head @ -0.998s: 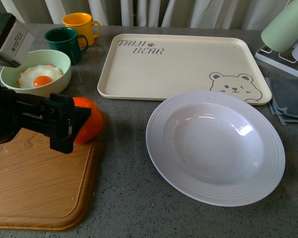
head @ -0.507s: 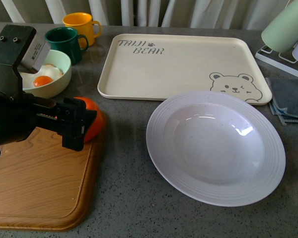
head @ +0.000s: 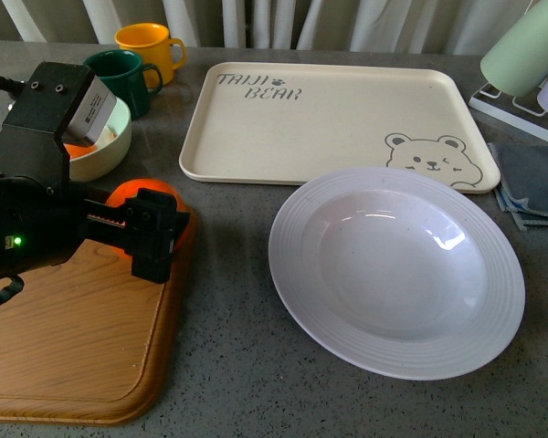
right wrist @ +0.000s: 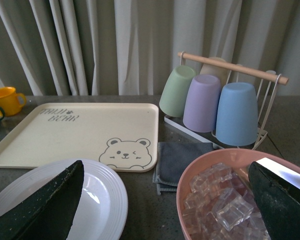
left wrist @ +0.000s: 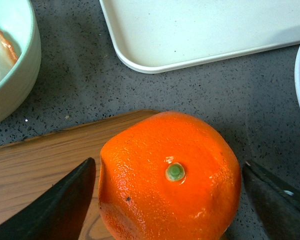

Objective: Place orange and plate with both arms

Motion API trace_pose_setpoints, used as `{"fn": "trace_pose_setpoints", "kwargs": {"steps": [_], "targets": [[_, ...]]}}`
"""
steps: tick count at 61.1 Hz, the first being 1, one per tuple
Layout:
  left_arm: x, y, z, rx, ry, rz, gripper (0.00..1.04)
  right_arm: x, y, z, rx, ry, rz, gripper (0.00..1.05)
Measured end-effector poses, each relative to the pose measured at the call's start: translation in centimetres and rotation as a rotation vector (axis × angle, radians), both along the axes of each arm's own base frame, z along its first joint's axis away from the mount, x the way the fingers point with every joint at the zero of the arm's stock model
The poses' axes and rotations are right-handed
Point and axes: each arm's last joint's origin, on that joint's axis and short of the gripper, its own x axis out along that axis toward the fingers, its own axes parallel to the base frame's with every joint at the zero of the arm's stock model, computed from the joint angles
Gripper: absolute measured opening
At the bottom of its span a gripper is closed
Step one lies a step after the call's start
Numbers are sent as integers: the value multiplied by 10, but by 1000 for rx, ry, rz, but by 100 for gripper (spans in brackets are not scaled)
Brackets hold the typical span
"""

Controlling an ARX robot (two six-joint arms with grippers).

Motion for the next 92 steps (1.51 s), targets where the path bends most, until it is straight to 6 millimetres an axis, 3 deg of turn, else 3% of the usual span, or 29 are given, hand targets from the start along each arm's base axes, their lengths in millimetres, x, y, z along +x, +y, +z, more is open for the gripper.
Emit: {"fn": "trace_pose_setpoints", "kwargs": {"steps": [7, 11, 26, 37, 49, 70, 83, 92], "targets": [[0, 0, 0, 5, 6, 3, 59, 0, 0, 0, 0, 0, 0, 96], [0, 0, 0, 5, 7, 3, 54, 0, 0, 0, 0, 0, 0, 96], [-5, -7, 13, -29, -6, -18, 54, 0, 0, 0, 0, 0, 0, 96], [-16, -31, 34, -97, -33, -82, 54, 0, 0, 0, 0, 0, 0, 96], [-27, -66, 34, -122, -13, -174, 54, 0, 0, 0, 0, 0, 0, 96], [-26, -122, 28, -135, 10, -286, 54, 0, 0, 0, 0, 0, 0, 96], [-17, -149, 15, -119, 36, -324, 54, 0, 0, 0, 0, 0, 0, 96], [-11, -156, 8, -105, 46, -318, 54, 0, 0, 0, 0, 0, 0, 96]]}}
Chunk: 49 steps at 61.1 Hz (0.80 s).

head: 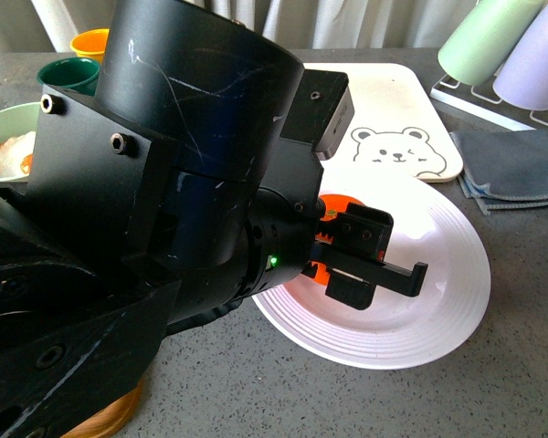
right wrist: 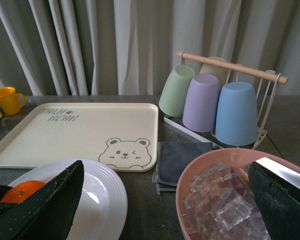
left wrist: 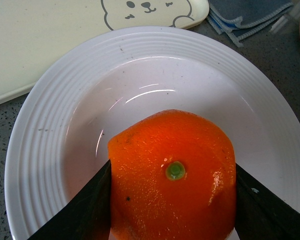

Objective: Place orange and plate with both arms

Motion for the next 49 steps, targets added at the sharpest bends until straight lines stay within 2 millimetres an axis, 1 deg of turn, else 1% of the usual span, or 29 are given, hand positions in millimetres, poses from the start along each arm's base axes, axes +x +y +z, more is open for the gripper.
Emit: {"fn": "trace_pose_setpoints", "kwargs": {"steps": [7, 9, 11, 14, 16, 23, 27, 31, 37, 44, 49], "targets": [[2, -2, -3, 5, 6, 3, 55, 0, 0, 0, 0, 0, 0, 96], [2, -2, -4, 6, 11, 5, 62, 0, 0, 0, 0, 0, 0, 96], [2, -2, -5, 6, 12, 5, 66, 0, 0, 0, 0, 0, 0, 96], [3, -3, -5, 6, 14, 6, 75, 0, 0, 0, 0, 0, 0, 96], [3, -3, -5, 5, 16, 7, 78, 0, 0, 0, 0, 0, 0, 96], [2, -3, -6, 1, 21, 10, 97, 0, 0, 0, 0, 0, 0, 96], [2, -3, -5, -4, 25, 13, 95, 0, 0, 0, 0, 0, 0, 96], [1, -2, -3, -13, 29, 16, 96, 0, 0, 0, 0, 0, 0, 96], [-2, 4, 5, -35, 21, 24, 96, 0, 0, 0, 0, 0, 0, 96], [-7, 17, 24, -84, -24, 26, 96, 0, 0, 0, 0, 0, 0, 96], [-11, 33, 43, -126, -55, 30, 96, 0, 0, 0, 0, 0, 0, 96]]}}
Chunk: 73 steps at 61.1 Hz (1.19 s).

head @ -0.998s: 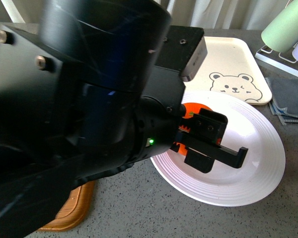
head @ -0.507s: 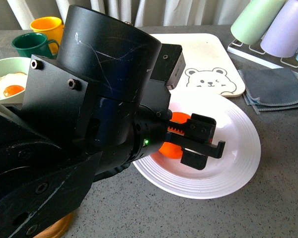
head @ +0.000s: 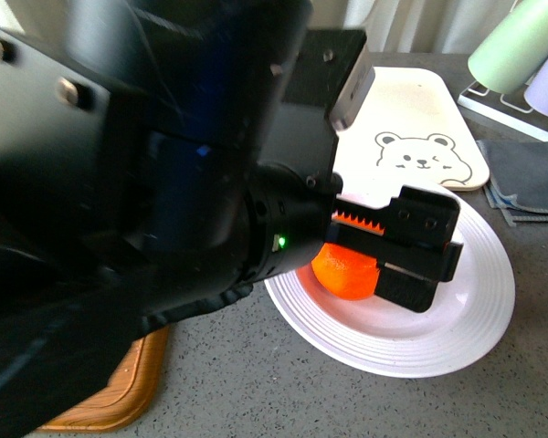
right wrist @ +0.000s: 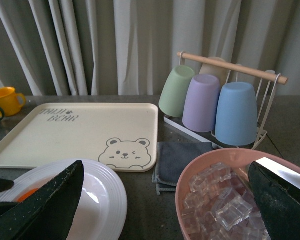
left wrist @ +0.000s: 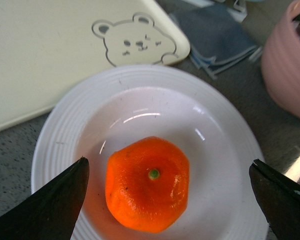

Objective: Place orange and plate with both arms

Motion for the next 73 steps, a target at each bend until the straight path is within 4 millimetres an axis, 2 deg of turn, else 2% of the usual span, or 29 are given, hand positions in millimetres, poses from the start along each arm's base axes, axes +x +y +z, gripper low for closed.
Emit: {"fn": "trace_pose_setpoints", "kwargs": {"steps": [10, 12, 17, 23, 27, 31, 33, 39, 55, 73], "targets": [[-9, 37, 28, -41, -80, 26, 96, 0, 0, 0, 0, 0, 0, 96], [-11, 40, 29, -18, -142, 83, 93, 0, 0, 0, 0, 0, -1, 96], [-19, 55, 33, 25, -393, 426, 79, 0, 0, 0, 0, 0, 5, 96], [-39, 100, 37, 80, -502, 758, 58, 0, 0, 0, 0, 0, -2, 96], [-55, 125, 38, 89, -512, 767, 39, 0, 0, 0, 0, 0, -2, 96], [-62, 136, 36, 99, -508, 768, 29, 0, 0, 0, 0, 0, 2, 96], [-69, 146, 35, 106, -504, 776, 20, 0, 0, 0, 0, 0, 2, 96], [-79, 159, 36, 105, -506, 771, 3, 0, 0, 0, 0, 0, 1, 96], [-102, 184, 36, 108, -507, 776, 2, 0, 0, 0, 0, 0, 2, 96], [-120, 198, 39, 102, -515, 777, 2, 0, 0, 0, 0, 0, 1, 96]]}}
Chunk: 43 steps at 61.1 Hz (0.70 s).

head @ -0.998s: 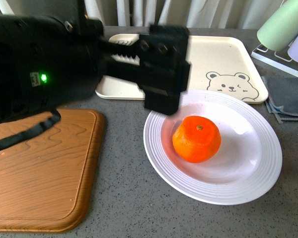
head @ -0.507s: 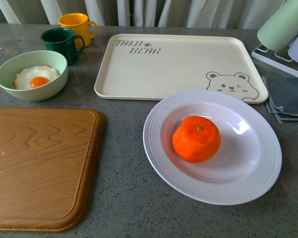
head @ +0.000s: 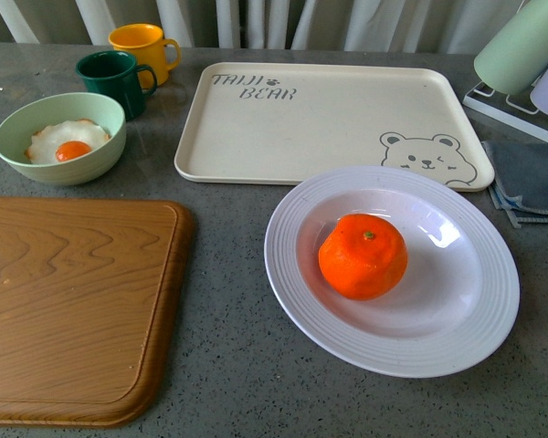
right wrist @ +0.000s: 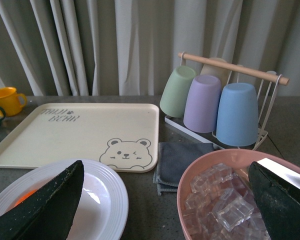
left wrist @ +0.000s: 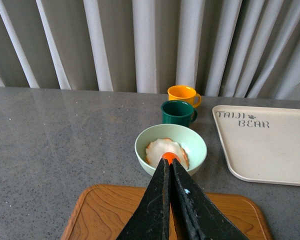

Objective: Place orange and plate with both arms

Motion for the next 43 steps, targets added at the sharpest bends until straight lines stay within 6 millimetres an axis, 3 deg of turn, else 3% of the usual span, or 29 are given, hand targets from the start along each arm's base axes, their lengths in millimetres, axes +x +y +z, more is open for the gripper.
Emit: {"fn": "trace_pose_setpoints", "kwargs": {"steps": [12, 43], "targets": [[-9, 13, 4, 0, -14, 9, 2, 0, 0, 0, 0, 0, 0, 96], [-27, 13, 7, 0, -23, 2, 2, 0, 0, 0, 0, 0, 0, 96]]}}
